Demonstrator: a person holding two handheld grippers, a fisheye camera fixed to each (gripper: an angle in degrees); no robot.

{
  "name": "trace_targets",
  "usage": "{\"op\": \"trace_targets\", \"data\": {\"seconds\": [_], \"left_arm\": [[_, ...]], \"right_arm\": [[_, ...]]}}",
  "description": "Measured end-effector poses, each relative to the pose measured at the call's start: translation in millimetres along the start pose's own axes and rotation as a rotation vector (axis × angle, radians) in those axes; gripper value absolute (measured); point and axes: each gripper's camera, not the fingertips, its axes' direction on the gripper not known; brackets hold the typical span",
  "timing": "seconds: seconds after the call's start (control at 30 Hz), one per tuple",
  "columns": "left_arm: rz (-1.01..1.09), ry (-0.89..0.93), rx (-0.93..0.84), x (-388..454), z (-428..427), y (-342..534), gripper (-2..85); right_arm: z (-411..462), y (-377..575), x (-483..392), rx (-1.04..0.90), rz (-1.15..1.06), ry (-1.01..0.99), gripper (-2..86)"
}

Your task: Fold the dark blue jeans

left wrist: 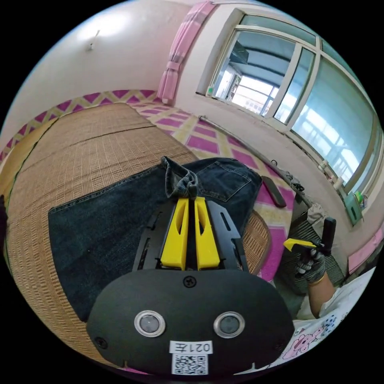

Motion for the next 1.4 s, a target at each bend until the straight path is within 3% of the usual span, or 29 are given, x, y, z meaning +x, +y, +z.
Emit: {"op": "trace_targets", "data": {"seconds": [0.1,0.3,0.57,0.8,0.97,1.1,1.2,1.27,1.4], "left_arm": [[-0.013,0.046,-0.127,-4.8,45.4,17.5,1.9],[0.203,0.257,-0.007,23.8,18.4,36.8,6.2],[0.098,0.362,0.055,-13.5,-18.2,80.9,1.2],[-0.019,0.33,0.109,-68.1,-68.6,128.4,-0.9],[-0.092,0.329,0.149,-102.8,-97.7,149.7,-1.0],[-0.137,0.323,0.159,-131.7,-120.4,166.3,-1.0],[-0.175,0.322,0.164,-154.2,-134.4,178.8,-1.0],[-0.205,0.328,0.172,-167.9,-141.9,186.9,-1.0],[-0.271,0.332,0.206,-195.2,-160.4,206.6,-1.0]], "right_arm": [[-4.7,-14.4,7.4,0.038,0.025,-0.009,1.6],[-28.9,-56.4,56.3,0.19,0.245,-0.011,9.0],[5.0,-112.3,126.1,0.341,0.614,-0.109,18.0],[40.2,-148.1,144.3,0.378,0.773,-0.135,15.2],[74.2,-171.7,139.7,0.3,0.774,-0.084,5.7],[67.3,-219.7,30.9,0.295,0.397,0.066,4.6],[96.1,-252.7,-125.5,0.229,-0.048,0.259,4.6],[154.4,-247.3,-245.6,0.156,-0.369,0.368,4.7],[287.7,-187.0,-374.1,-0.025,-0.781,0.46,4.8]]}}
